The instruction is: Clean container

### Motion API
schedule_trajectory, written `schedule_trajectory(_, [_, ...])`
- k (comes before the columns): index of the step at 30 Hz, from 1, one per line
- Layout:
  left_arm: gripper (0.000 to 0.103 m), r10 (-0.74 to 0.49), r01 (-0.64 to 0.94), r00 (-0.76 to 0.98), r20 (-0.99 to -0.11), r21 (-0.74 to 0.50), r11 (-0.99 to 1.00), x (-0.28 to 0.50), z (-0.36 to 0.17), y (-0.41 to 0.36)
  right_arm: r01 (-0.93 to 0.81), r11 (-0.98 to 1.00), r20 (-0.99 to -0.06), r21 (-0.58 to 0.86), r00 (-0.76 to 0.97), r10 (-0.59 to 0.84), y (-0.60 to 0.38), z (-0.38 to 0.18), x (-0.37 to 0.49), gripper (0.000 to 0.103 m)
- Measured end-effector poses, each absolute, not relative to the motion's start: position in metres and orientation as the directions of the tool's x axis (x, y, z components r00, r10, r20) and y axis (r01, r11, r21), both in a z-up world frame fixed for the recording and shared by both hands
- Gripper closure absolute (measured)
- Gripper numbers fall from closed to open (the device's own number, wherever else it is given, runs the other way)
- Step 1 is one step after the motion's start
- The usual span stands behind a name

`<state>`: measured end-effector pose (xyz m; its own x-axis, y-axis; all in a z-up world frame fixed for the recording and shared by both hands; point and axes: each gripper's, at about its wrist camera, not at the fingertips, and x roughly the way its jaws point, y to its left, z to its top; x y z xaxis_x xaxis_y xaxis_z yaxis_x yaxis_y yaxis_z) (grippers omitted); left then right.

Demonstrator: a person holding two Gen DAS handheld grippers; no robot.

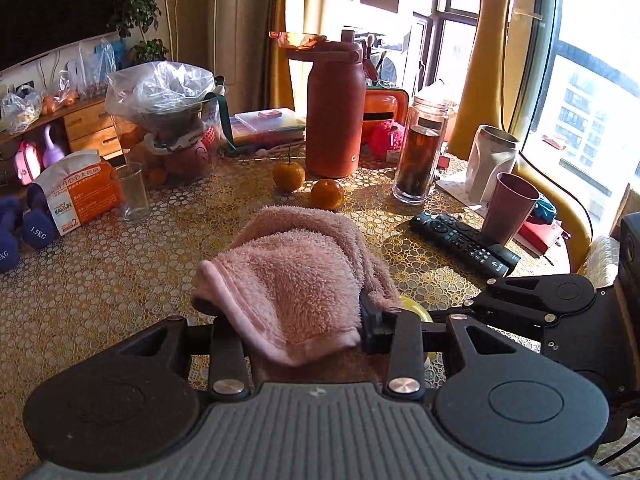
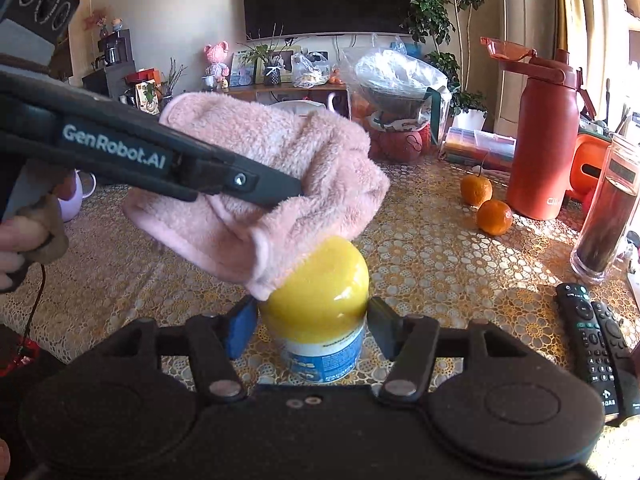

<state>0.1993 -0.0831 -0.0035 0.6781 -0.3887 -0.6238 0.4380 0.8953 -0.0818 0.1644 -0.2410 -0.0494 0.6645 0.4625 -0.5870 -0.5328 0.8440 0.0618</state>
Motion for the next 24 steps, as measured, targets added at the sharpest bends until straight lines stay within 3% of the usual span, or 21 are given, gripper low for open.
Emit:
schedule_trajectory(15, [0.066,-0.369,0.425,0.59,-0.718,-0.113,0.898,0.213,-0.048,-0.083,-0.53,0.839,-0.581,0.127,0.646,0.495,-0.267,-0.052,0.158,0.044])
schedule_trajectory(24, [0.066,-0.336,0.46,0.571,-0.749,-0.047,0.887,0.204,-0.062,-0.096,-0.524,0.837,-0.587,0.158,0.632,0.507,-0.294,-0.057,0.149,0.044])
